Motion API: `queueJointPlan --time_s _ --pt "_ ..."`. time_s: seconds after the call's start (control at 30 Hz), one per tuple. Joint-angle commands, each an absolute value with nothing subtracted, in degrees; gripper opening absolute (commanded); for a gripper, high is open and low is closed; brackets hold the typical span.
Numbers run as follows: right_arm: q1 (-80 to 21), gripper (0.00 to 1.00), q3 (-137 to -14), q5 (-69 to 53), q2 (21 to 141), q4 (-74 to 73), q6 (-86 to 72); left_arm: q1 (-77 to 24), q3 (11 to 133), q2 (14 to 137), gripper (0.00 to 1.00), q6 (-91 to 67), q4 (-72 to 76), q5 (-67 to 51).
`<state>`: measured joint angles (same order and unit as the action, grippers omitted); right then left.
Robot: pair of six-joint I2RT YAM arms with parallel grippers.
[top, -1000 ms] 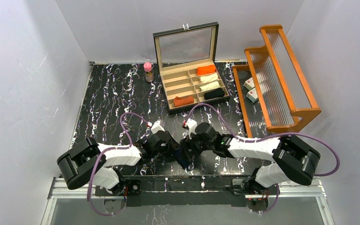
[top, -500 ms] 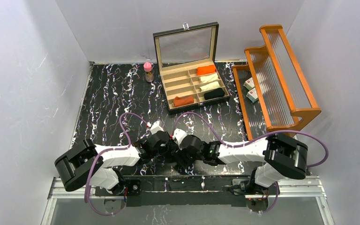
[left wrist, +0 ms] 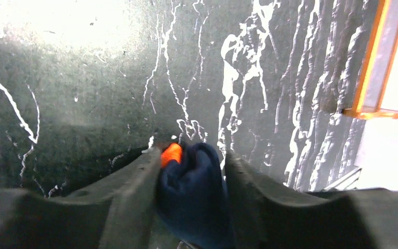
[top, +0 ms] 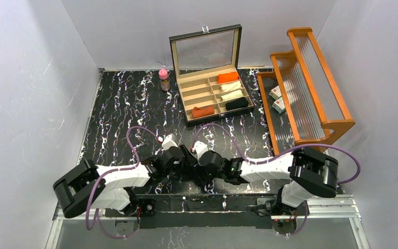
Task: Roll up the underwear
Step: Pick up the underwear from the center of the board.
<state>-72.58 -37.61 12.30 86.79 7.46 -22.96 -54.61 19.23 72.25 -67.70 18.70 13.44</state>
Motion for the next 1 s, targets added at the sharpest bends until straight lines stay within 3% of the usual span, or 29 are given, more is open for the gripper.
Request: queueJointPlan --time_s 0.0,0.13,0.23,0.47,0.97 --pt "-69.71 0.01 -35.16 11.19 85.34 6.38 -26.65 -54.83 17.85 67.37 0.58 -67.22 4.77 18.05" --pt "-65.81 0.01 -35.24 8.43 80.80 6.27 -28.90 -53.91 18.97 59.35 0.77 -67.93 -2.69 21.18" --pt "-63.47 0.01 -35.13 9.15 78.48 6.58 -31.14 -53.35 19.48 53.56 0.81 -70.59 -6.30 22.18" --pt "-63.13 0.01 -36.89 12.29 81.13 7.80 -29.64 -53.00 17.78 48.26 0.85 -76.42 0.91 18.05" --pt "-64.77 0.01 -35.15 9.16 80.35 13.09 -25.48 -52.94 17.45 65.39 0.85 -85.83 19.71 14.39"
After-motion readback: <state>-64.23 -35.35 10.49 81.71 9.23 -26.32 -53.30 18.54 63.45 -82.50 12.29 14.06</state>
